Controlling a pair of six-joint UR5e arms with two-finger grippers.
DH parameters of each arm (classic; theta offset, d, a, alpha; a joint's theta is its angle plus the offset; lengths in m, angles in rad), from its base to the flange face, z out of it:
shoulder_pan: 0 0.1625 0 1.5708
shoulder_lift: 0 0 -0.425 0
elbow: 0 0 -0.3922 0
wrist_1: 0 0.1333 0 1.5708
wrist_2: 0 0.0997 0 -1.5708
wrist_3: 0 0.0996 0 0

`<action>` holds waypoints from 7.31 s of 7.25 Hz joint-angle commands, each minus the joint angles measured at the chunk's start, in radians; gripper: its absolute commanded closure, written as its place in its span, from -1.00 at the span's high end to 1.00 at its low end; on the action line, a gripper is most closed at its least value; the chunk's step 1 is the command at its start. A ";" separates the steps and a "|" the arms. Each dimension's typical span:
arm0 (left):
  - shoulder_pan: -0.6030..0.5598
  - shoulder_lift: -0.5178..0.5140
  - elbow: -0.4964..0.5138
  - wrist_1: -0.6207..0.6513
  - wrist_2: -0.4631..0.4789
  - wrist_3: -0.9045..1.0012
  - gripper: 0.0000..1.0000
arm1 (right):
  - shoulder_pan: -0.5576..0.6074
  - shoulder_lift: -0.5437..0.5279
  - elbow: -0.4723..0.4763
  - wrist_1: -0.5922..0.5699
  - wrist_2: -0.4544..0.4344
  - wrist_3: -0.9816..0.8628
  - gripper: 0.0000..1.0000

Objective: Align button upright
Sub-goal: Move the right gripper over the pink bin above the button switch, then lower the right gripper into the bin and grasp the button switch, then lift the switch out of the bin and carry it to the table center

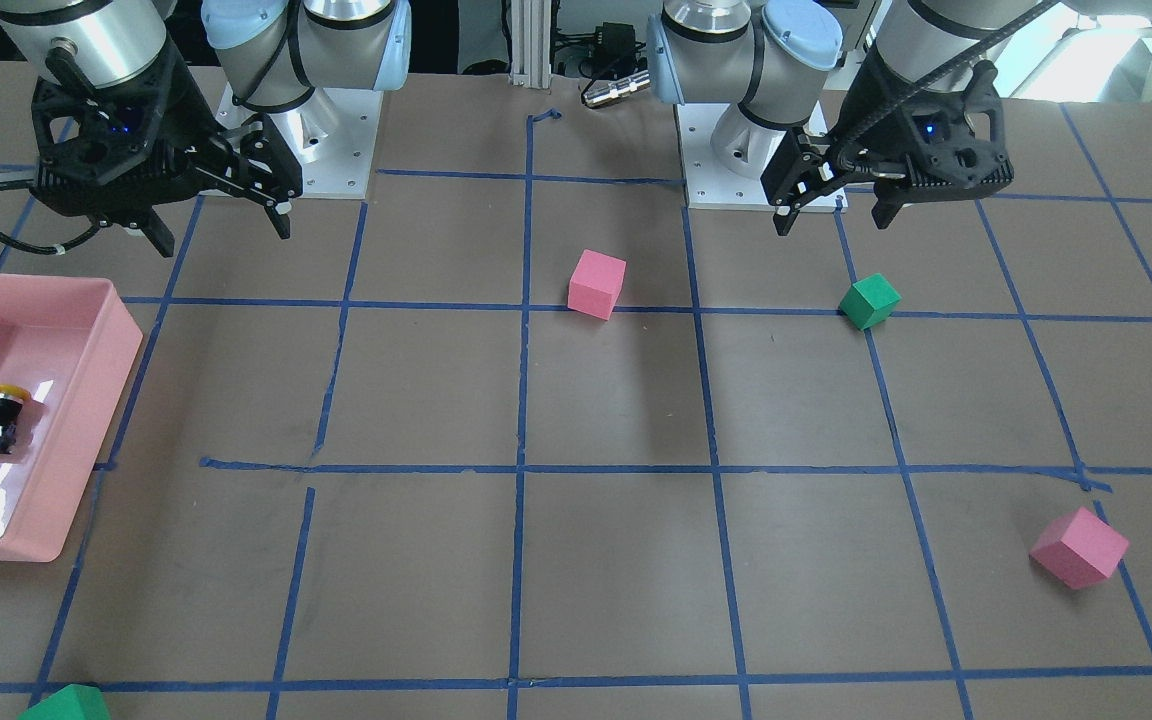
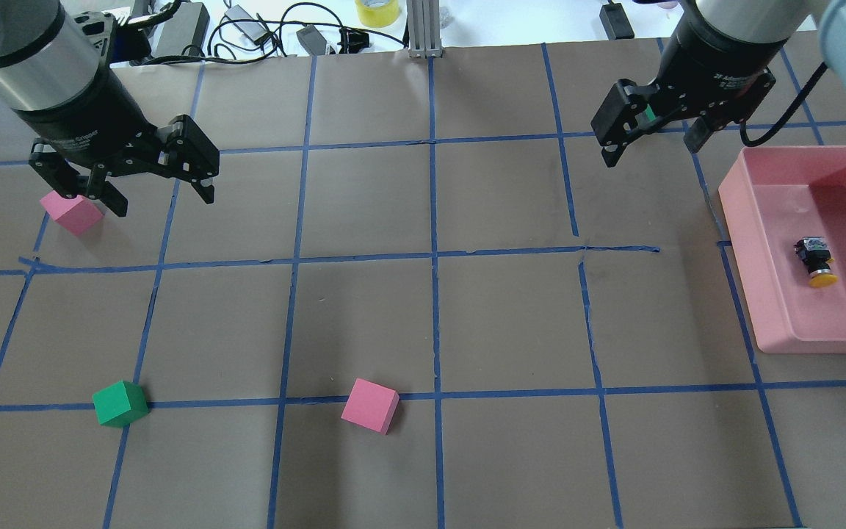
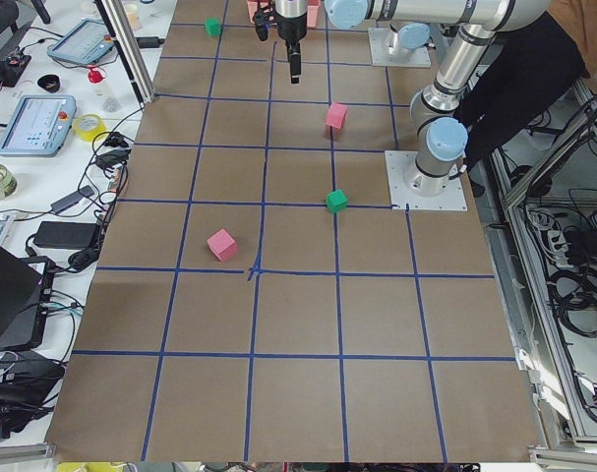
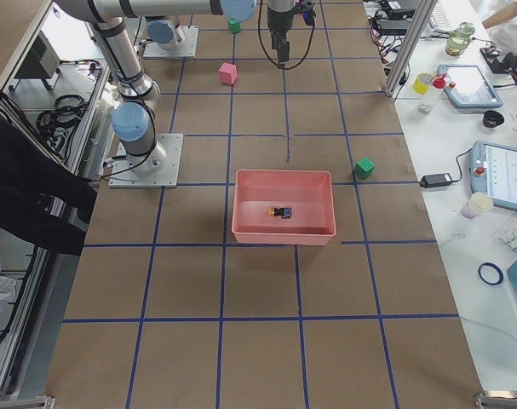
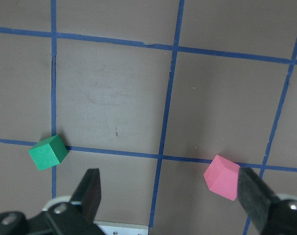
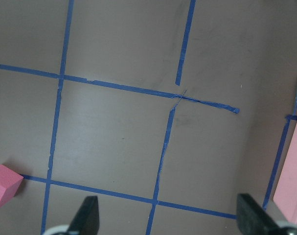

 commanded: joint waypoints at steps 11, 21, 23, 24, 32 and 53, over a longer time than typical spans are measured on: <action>-0.006 -0.012 -0.008 0.011 0.006 0.026 1.00 | -0.573 0.257 0.085 -0.342 -0.070 -0.409 1.00; -0.006 -0.008 -0.011 0.010 0.011 0.026 1.00 | -0.633 0.388 0.291 -0.659 -0.055 -0.454 1.00; -0.006 -0.006 -0.011 0.007 0.009 0.026 1.00 | -0.633 0.389 0.303 -0.667 -0.055 -0.454 1.00; -0.006 -0.006 -0.011 0.005 0.012 0.026 1.00 | -0.633 0.389 0.305 -0.671 -0.055 -0.454 1.00; -0.006 -0.006 -0.010 0.010 0.058 0.028 1.00 | -0.633 0.468 0.336 -0.767 -0.073 -0.455 0.61; -0.067 0.219 -0.464 0.316 0.045 0.026 1.00 | 0.368 0.556 0.019 -0.637 0.019 0.560 -1.00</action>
